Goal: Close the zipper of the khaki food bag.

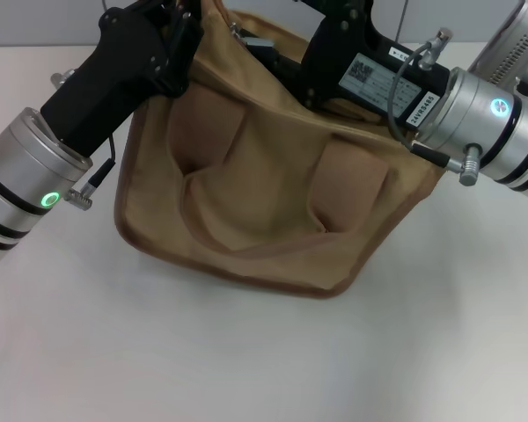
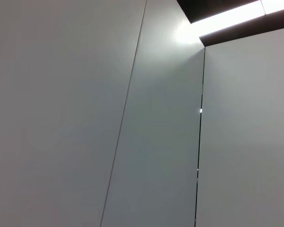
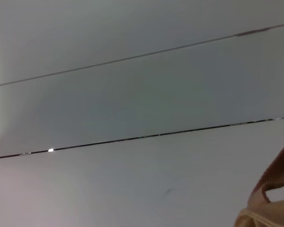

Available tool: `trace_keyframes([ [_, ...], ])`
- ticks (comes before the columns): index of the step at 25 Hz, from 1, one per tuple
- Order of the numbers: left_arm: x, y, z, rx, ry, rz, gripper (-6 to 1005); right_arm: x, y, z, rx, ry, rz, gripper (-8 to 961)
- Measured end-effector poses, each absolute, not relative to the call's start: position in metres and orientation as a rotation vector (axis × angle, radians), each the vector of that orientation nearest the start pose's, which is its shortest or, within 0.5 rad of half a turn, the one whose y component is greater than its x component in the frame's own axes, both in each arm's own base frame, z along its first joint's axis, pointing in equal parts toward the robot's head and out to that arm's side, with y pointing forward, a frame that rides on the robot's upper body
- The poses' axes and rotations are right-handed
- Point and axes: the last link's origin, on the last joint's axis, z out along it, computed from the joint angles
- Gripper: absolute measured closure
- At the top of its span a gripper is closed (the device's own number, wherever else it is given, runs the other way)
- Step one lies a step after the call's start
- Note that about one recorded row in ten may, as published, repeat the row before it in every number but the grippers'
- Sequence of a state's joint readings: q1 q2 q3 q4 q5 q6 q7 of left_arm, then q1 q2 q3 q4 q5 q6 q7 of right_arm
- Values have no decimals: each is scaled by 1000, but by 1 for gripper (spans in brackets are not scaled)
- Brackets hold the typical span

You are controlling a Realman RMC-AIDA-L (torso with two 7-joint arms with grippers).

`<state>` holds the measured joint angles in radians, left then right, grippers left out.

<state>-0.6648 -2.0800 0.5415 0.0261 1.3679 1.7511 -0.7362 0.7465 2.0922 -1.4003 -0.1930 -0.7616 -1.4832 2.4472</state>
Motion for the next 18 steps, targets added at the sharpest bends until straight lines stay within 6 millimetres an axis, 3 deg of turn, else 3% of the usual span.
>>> trace_keyframes([
  [12, -203, 331, -11, -2065, -305, -1554, 948, 156, 357, -50, -1950, 2509, 1727, 337],
  [18, -204, 332, -10, -2053, -314, -1557, 948, 152, 356, -48, -2034, 2410, 1741, 615],
])
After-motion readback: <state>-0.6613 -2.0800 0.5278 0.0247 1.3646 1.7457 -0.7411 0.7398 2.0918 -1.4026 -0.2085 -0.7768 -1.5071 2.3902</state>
